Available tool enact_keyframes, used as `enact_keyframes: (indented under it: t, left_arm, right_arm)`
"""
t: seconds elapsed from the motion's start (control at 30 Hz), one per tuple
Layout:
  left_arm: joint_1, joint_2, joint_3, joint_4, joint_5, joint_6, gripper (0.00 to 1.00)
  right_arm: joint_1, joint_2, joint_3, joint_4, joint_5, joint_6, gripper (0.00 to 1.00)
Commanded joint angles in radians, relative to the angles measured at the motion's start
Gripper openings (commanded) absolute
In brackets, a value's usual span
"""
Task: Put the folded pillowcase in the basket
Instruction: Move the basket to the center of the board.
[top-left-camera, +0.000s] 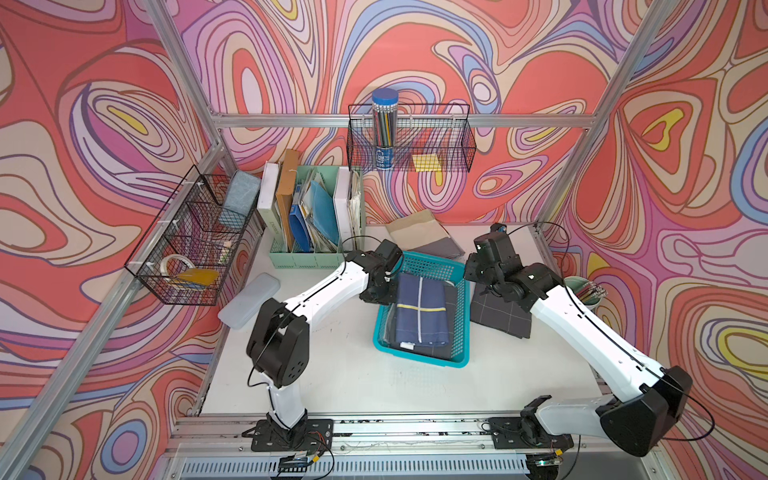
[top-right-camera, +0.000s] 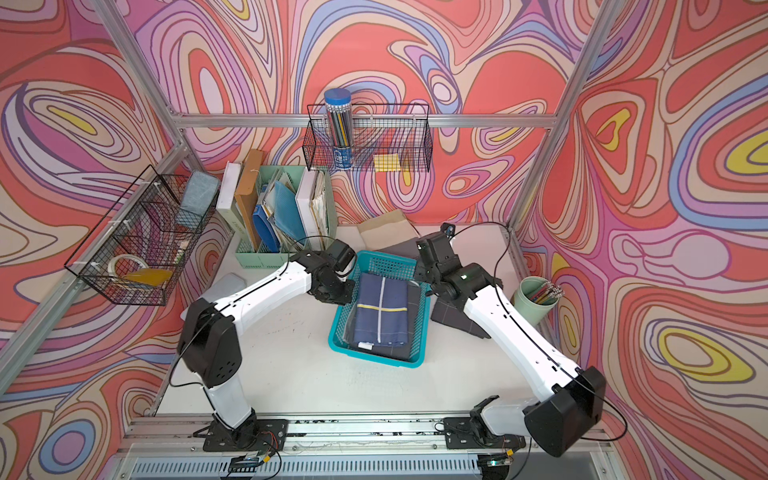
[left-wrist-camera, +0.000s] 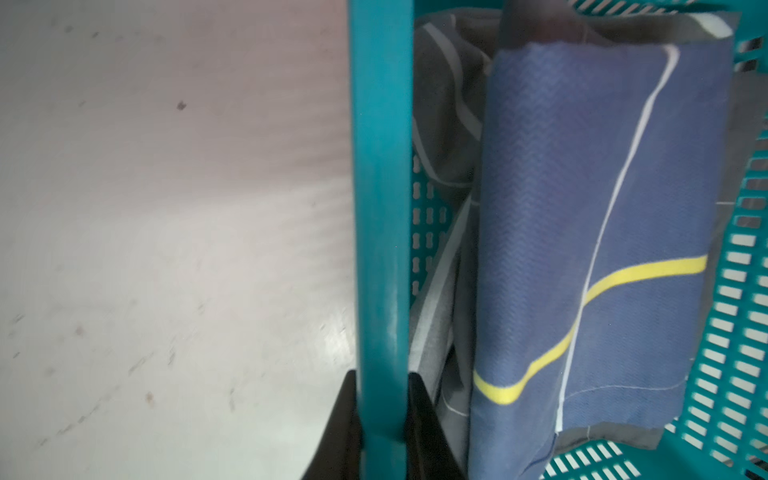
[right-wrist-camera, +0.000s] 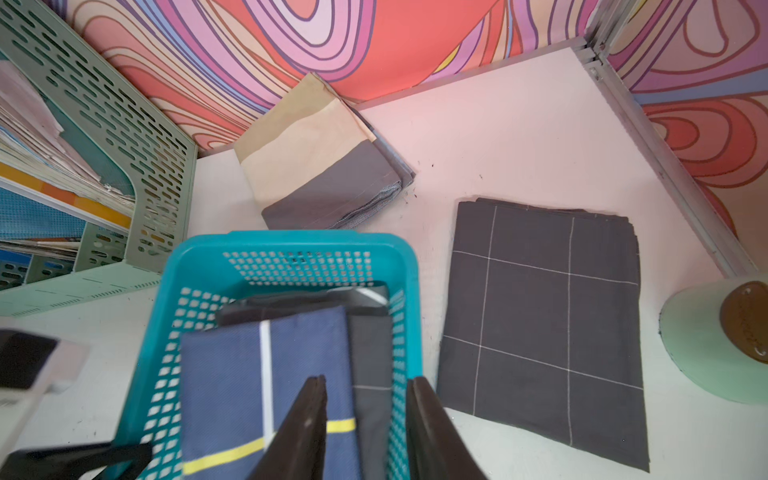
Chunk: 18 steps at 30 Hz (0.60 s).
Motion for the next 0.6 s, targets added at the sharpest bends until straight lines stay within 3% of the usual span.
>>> enact_keyframes:
  t: [0.0,0.23,0.3,0.4,0.47,0.57]
  left_arm:
    - [0.065,-0.098,-0.092,-0.099,-0.139,0.033,0.0]
    - [0.188,-0.206,-0.206,-0.16,-0.196,0.063,0.0]
    - [0.211,-0.219,-0.224,-0.165,-0.187,0.09,0.0]
    - [0.216,-0.227,-0.231,-0.199,-0.266,0.136,0.0]
    - [0.223,-0.231,-0.24,-0.21,-0.307,0.158,0.0]
    - [0.227,-0.233,-0.249,-0.197,-0.269,0.159,0.0]
  right_arm:
    - [-0.008,0.026,0.022,0.02,-0.001,0.005,0.34]
    - [-0.105,0.135,0.018,0.006,-0.006,0.041,0.3]
    - [-0.149,0.181,0.014,0.026,-0.033,0.051,0.24]
    - [-0.213,0.277,0.01,0.037,-0.086,0.05,0.02]
    - [-0.227,0.296,-0.031,0.083,-0.097,0.049,0.0]
    - [-0.256,0.3,-0.092,0.157,-0.125,0.07,0.0]
